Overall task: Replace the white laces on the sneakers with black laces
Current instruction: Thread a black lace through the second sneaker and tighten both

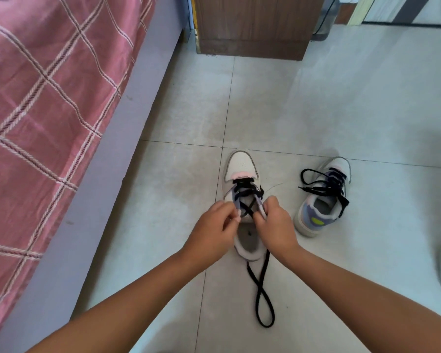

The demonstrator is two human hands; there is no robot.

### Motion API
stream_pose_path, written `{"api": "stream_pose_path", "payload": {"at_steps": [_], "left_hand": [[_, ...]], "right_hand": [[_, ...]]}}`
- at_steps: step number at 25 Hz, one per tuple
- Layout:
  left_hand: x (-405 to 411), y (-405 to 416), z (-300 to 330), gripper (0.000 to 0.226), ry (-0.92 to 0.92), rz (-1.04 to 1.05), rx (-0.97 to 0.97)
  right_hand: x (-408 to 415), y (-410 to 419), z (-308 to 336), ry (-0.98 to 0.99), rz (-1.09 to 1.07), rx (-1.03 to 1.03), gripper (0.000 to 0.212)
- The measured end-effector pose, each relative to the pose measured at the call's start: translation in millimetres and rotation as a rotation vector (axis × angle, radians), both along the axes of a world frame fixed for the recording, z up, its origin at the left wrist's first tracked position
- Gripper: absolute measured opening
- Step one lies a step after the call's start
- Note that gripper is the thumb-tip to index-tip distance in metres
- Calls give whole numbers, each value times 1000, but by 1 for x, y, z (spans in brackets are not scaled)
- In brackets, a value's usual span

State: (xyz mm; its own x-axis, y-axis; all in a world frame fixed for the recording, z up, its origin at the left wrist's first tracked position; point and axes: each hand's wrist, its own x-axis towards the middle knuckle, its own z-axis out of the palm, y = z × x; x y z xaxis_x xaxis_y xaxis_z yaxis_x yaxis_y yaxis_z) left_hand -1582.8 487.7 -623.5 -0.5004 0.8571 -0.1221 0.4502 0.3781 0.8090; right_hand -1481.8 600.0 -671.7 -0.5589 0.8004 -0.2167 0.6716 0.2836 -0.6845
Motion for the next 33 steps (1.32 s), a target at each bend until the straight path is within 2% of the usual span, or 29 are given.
{"api": "stream_pose_path", "payload": {"at_steps": [2, 3, 4, 5, 7, 8, 9, 10, 11, 13, 15, 17, 24, 27, 29, 31, 33], "left_hand": [[1, -30, 1, 16, 56, -162, -19], [1, -49, -3, 14, 163, -293, -65], [0, -71, -9, 14, 290, -452, -142], [0, -91, -15, 23, 351, -613, -297], [-2, -119, -46, 45, 503, -737, -659], [0, -126, -56, 49, 654, -782, -669], [4, -124, -54, 47, 703, -866, -725], [6, -114, -40, 40, 667, -919, -731], [5, -100, -32, 30, 637, -840, -624], [3, -52, -5, 30, 549, -480, -468], [7, -3, 20, 31, 539, -209, -205], [14, 34, 35, 30, 536, -56, -60], [15, 70, 31, 28, 509, 32, -224], [19, 66, 30, 28, 659, -2, -226], [22, 65, 31, 22, 783, 5, -135], [22, 66, 32, 26, 957, -69, -73], [21, 65, 36, 29, 991, -119, -20]], "right_hand": [[1, 13, 7, 27, -75, -19, 20], [2, 19, 10, 44, -111, -29, 18], [4, 26, 13, 65, -144, -32, 18], [6, 33, 16, 89, -174, -28, 18], [11, 43, 21, 127, -203, -14, 20], [14, 45, 23, 134, -193, -2, 22], [16, 45, 25, 133, -170, 7, 23], [17, 44, 28, 134, -140, 11, 24], [18, 41, 31, 139, -111, 13, 25], [17, 33, 37, 146, -57, 20, 24], [17, 24, 42, 166, -8, 49, 21], [16, 17, 46, 211, 25, 71, 21], [23, 14, 42, 217, 105, 210, 32], [26, 13, 39, 296, 149, 317, 24], [24, 12, 39, 353, 162, 400, 14], [22, 13, 42, 389, 141, 422, 15], [23, 13, 48, 424, 110, 405, 20]]}}
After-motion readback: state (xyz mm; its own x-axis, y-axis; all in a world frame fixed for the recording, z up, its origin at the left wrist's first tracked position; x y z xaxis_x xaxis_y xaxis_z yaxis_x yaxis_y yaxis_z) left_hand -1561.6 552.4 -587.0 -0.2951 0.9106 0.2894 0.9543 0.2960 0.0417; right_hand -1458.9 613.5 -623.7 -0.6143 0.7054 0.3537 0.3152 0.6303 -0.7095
